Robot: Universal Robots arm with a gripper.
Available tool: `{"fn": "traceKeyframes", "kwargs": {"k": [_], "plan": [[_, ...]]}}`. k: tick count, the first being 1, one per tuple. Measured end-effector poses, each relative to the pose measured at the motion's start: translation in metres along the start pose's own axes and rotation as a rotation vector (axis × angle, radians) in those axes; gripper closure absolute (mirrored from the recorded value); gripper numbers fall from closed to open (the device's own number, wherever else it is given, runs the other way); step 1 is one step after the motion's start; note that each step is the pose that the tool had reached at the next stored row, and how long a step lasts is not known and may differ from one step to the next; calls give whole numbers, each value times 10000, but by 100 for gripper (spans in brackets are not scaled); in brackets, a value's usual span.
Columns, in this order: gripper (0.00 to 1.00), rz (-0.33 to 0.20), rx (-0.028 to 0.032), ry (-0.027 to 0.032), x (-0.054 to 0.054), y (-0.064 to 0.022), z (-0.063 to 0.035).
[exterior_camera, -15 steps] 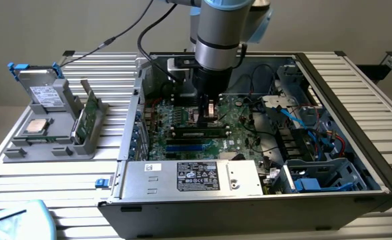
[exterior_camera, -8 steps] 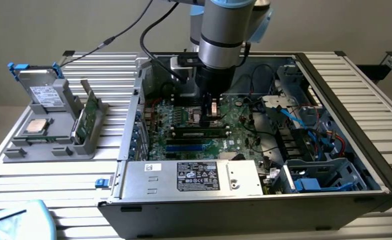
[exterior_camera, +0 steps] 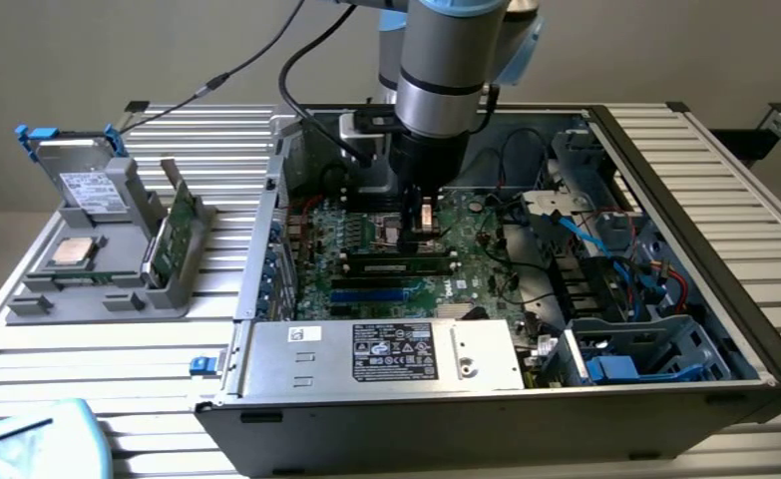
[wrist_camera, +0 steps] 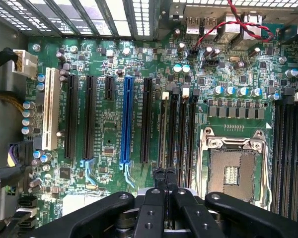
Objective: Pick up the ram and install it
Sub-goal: 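Press down the ram until it locks into place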
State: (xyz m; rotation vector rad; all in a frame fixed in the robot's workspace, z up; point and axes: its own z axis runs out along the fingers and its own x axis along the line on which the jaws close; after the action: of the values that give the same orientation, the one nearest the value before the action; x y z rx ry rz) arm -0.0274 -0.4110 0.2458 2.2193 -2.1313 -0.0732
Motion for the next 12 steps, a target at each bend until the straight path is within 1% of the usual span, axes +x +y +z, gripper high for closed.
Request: {"fn": "traceKeyframes", "kwargs": {"k": [3,4,12], "plan": [[89,2,-1,1,1,1,0],[89,69,-3,-7,1,2,-1],[89,1276,-12,-106,1,2,0]]}}
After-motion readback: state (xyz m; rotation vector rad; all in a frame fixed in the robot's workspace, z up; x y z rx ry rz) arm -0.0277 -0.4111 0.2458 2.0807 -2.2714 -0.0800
